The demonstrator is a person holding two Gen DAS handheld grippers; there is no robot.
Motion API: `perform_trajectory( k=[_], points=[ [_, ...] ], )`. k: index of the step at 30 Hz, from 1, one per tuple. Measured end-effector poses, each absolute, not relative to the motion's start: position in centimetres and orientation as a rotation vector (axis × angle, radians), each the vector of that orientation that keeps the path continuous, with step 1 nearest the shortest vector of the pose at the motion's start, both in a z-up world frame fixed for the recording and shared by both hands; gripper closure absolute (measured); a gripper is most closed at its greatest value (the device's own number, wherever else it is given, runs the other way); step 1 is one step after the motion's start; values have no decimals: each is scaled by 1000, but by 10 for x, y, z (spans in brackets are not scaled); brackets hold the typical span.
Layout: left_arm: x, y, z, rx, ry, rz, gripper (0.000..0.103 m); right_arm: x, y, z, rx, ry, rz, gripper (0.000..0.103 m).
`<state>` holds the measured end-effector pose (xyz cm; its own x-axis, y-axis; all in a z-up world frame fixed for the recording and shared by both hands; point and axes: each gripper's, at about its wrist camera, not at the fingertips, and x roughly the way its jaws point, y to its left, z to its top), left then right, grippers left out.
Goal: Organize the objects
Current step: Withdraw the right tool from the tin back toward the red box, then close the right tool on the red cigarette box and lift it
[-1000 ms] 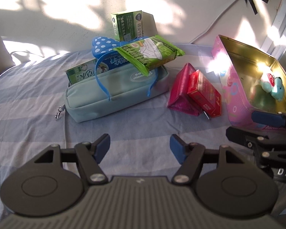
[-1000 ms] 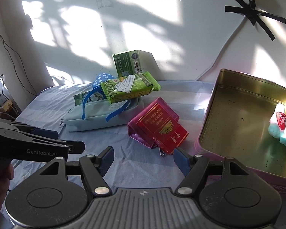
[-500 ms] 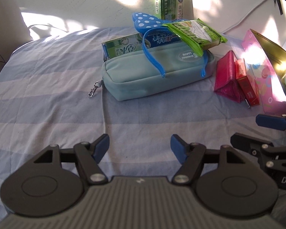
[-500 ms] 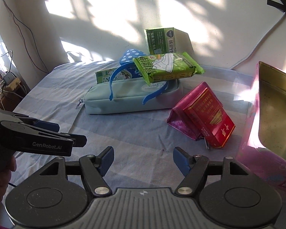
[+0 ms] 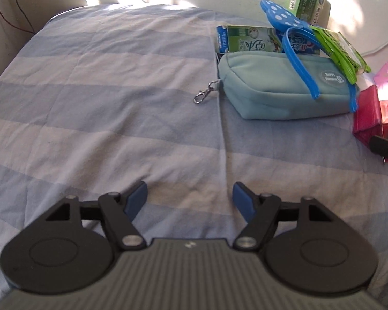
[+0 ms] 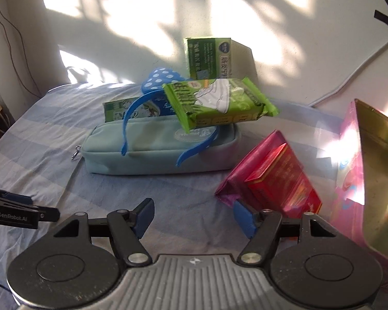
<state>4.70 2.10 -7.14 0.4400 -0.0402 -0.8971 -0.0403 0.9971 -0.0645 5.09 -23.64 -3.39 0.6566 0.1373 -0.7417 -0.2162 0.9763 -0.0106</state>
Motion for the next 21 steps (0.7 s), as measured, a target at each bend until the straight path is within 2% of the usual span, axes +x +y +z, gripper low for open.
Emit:
perform_trajectory(
  k=[3,8,9,12,18,20,21],
  points=[
    [49,17,-72,-68,1114,0,23,60,-250,-34,-144,803,135,36],
    [52,13,-72,-52,1115,-17,22,61,-265,-24,-148,764,129,35],
    [52,13,-72,-59,1116,-26,22,61,-267,-22,-155,754,135,33],
    [53,7,-71,-61,1119,-51,22,71,-270,-22,-234,735,174,18],
    [49,-4,-68,-30,1123,-73,22,109,-285,-40,-239,833,325,13],
    [47,-3,-67,-33,1122,-67,22,112,-286,-47,-214,876,369,15],
    [46,-3,-66,-38,1122,-63,22,109,-285,-47,-217,868,381,19]
  ],
)
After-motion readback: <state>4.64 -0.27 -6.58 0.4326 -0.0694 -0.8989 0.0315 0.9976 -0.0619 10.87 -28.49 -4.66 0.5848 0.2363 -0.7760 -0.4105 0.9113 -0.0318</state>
